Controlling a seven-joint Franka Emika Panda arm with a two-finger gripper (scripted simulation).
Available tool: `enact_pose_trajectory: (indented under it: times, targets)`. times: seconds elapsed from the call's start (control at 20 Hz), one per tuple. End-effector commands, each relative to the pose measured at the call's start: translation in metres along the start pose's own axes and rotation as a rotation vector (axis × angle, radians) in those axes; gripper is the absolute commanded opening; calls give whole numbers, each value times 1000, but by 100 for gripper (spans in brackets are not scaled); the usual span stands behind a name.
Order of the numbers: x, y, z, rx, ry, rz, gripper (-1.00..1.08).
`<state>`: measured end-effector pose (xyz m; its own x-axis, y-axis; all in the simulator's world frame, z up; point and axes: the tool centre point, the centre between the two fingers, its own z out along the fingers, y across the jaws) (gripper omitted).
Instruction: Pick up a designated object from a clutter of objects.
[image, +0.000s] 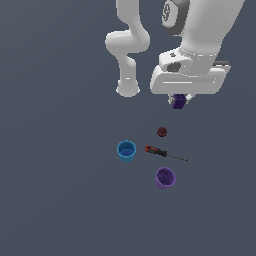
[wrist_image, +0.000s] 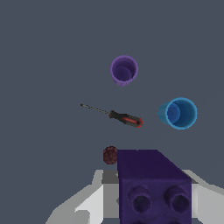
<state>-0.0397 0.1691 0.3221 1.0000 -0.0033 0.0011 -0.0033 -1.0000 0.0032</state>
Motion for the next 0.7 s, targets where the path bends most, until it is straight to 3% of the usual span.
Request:
enact_pose_trajectory:
  times: [0.0, 0.3, 0.65]
  targets:
    - [-6, -20, -18, 0, -1, 1, -100]
    - [-14, -54, -47, 2, -1, 1, -100]
    - [-16, -67, -58, 3, -1, 1, -100]
